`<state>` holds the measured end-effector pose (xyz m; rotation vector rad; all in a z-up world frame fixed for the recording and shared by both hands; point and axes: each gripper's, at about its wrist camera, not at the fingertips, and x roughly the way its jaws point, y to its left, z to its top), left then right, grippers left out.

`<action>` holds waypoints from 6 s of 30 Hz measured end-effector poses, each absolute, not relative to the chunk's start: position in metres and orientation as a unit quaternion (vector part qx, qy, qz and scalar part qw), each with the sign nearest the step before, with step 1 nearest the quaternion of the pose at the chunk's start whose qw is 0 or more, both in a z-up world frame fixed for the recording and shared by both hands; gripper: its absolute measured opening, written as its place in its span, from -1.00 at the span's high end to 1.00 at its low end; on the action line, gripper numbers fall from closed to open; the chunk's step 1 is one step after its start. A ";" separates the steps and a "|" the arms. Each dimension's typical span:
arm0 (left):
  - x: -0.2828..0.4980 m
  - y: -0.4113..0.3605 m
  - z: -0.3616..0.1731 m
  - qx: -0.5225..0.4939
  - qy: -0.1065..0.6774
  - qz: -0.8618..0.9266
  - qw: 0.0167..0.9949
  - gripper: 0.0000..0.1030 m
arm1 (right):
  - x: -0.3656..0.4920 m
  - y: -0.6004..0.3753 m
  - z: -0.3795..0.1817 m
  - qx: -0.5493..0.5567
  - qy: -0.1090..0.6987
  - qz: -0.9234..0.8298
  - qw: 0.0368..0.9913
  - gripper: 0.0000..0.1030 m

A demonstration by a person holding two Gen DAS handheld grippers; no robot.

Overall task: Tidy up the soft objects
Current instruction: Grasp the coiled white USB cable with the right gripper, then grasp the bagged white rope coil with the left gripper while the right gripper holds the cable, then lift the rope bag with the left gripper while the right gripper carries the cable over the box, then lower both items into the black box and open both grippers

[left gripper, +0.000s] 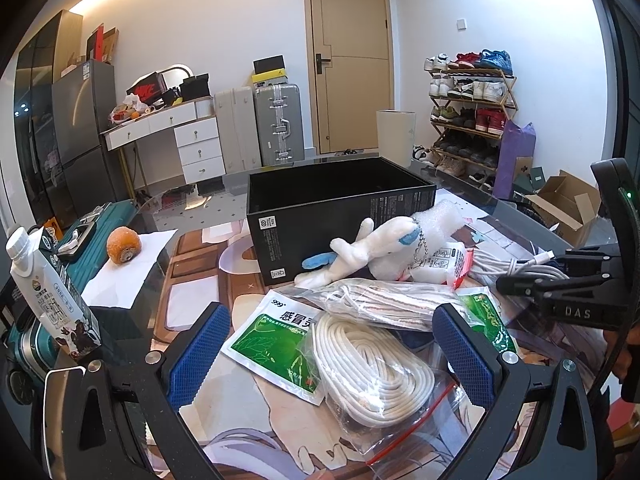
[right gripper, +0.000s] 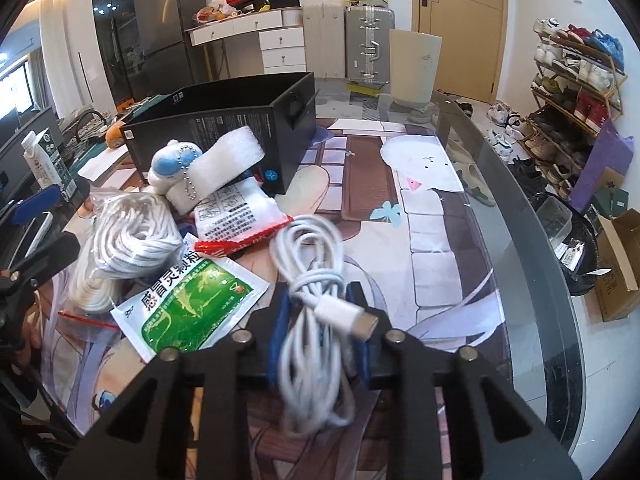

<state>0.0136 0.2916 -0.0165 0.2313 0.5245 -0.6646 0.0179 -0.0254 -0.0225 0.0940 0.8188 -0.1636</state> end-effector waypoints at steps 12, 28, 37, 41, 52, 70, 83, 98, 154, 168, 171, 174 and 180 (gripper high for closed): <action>0.027 0.286 -0.026 0.125 0.330 -0.346 0.870 -0.99 | 0.005 -0.026 -0.003 0.041 0.340 -0.086 0.936 0.50; 0.022 0.261 -0.048 0.180 0.367 -0.338 0.848 -0.74 | 0.002 -0.016 0.005 0.031 0.320 -0.064 0.945 0.50; 0.014 0.268 -0.045 0.164 0.354 -0.372 0.842 0.03 | 0.000 -0.016 0.006 0.027 0.318 -0.063 0.946 0.50; 0.013 0.277 -0.042 0.149 0.352 -0.378 0.843 0.16 | 0.000 -0.016 0.007 0.027 0.316 -0.063 0.946 0.50; 0.018 0.291 -0.037 0.117 0.362 -0.382 0.842 0.21 | -0.003 -0.010 0.010 0.020 0.308 -0.055 0.950 0.50; 0.015 0.271 -0.045 0.166 0.357 -0.346 0.852 0.23 | -0.003 -0.010 0.010 0.018 0.312 -0.054 0.948 0.50; 0.001 0.316 0.000 0.073 0.263 -0.363 0.891 0.24 | -0.009 -0.001 0.023 0.016 0.277 -0.033 0.960 0.50; 0.042 0.299 0.055 0.041 0.203 -0.362 0.909 0.23 | 0.016 0.008 0.052 0.007 0.249 0.004 0.968 0.50; 0.172 0.223 0.020 0.096 0.247 -0.335 0.904 0.22 | 0.168 0.000 0.025 -0.073 0.302 0.054 0.949 0.50; 0.173 0.220 0.018 0.096 0.253 -0.336 0.902 0.21 | 0.157 -0.007 0.035 -0.078 0.294 0.033 0.952 -0.05; 0.173 0.220 0.017 0.100 0.258 -0.333 0.901 0.16 | 0.150 -0.011 0.037 -0.073 0.294 0.027 0.953 -0.11; 0.172 0.220 0.016 0.104 0.266 -0.331 0.900 -0.08 | 0.142 -0.015 0.039 -0.067 0.292 0.022 0.954 -0.36; 0.159 0.228 0.025 0.098 0.248 -0.325 0.907 -0.96 | 0.122 -0.021 0.045 -0.050 0.275 0.012 0.960 -0.73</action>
